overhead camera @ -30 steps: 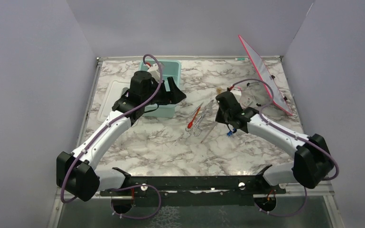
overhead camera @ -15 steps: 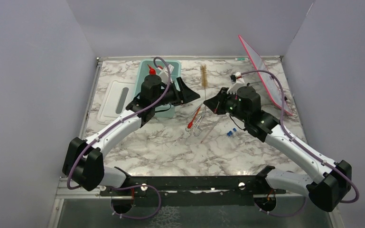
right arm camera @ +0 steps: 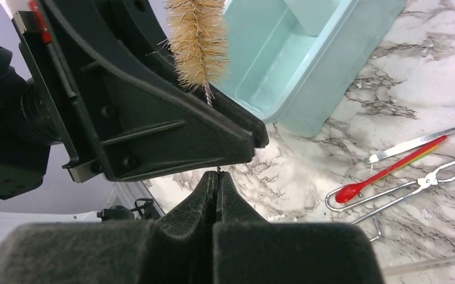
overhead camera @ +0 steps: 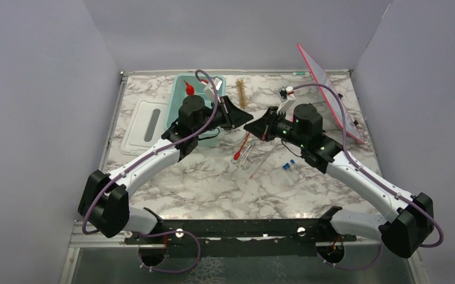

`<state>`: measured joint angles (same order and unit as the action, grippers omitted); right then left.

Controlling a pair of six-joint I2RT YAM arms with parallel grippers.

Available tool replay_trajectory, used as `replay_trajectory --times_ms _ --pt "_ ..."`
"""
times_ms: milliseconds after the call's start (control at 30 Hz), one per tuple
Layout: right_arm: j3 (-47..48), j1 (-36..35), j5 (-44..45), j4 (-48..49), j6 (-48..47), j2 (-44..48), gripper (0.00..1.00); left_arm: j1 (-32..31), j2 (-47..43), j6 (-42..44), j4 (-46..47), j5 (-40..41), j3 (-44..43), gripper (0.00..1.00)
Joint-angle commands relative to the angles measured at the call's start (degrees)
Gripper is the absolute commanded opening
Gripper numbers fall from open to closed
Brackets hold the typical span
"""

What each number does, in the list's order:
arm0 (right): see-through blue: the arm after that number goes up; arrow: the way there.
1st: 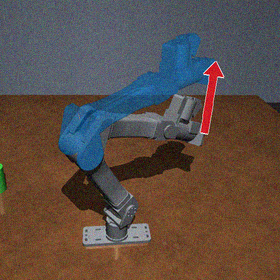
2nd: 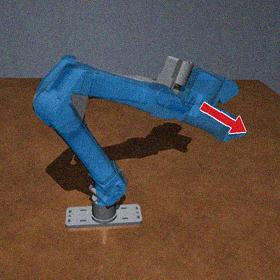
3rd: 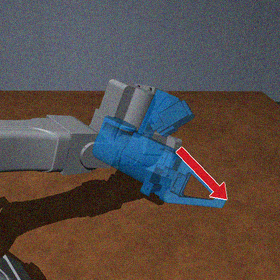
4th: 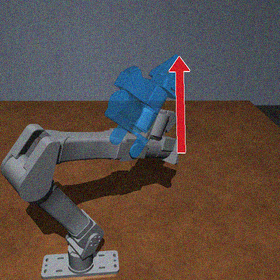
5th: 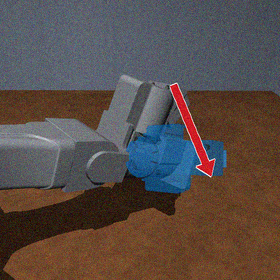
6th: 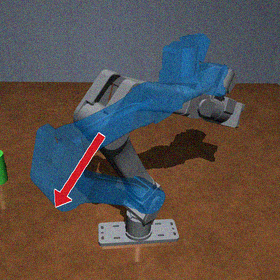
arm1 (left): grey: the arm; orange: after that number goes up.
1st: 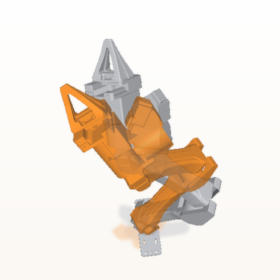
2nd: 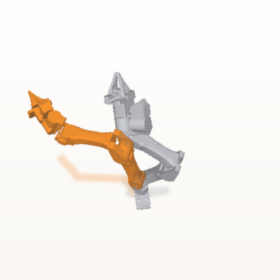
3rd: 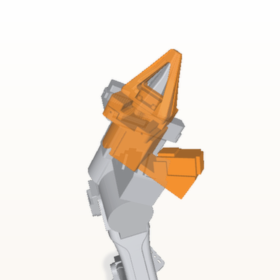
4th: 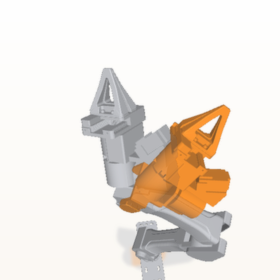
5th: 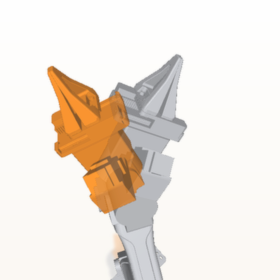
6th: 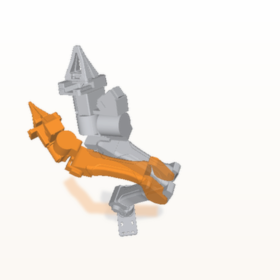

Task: Organize the chemistry lab equipment

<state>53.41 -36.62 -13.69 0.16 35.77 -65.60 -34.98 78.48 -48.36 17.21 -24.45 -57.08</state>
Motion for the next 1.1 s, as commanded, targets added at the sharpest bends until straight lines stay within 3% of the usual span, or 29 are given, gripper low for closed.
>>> replay_trajectory --times_ms 0,33,67,200,333,633,833,1067 --pt "1.82 0.23 -3.85 4.00 0.37 -0.84 0.01 -0.53 -0.43 3.37 3.07 2.45 0.37 0.07" --pt "1.90 0.23 -4.20 3.90 -0.02 -0.97 0.01 -0.53 -0.63 4.57 2.35 3.16 0.13 0.00" --pt "2.02 0.23 -4.26 3.65 -0.48 -1.01 0.08 -0.53 -0.91 5.95 1.20 4.23 -0.41 0.00" --pt "1.94 0.23 -1.84 1.92 -2.20 0.15 0.45 -0.36 -0.87 15.26 -10.37 9.76 -5.91 0.00" --pt "1.03 0.23 1.05 0.72 -4.80 2.46 0.57 1.41 -0.04 25.63 -22.27 15.25 -12.22 0.00" --pt "-0.78 0.23 7.19 -3.30 -6.76 3.13 0.58 14.13 7.95 34.88 -42.77 18.51 -24.22 0.00" --pt "-1.03 0.23 9.28 -4.41 -6.95 1.54 0.59 14.94 18.61 39.19 -47.77 19.34 -28.90 0.00" --pt "-0.98 0.23 10.95 -4.98 -7.68 -0.13 0.58 14.87 30.37 37.39 -48.59 18.63 -33.38 0.00"
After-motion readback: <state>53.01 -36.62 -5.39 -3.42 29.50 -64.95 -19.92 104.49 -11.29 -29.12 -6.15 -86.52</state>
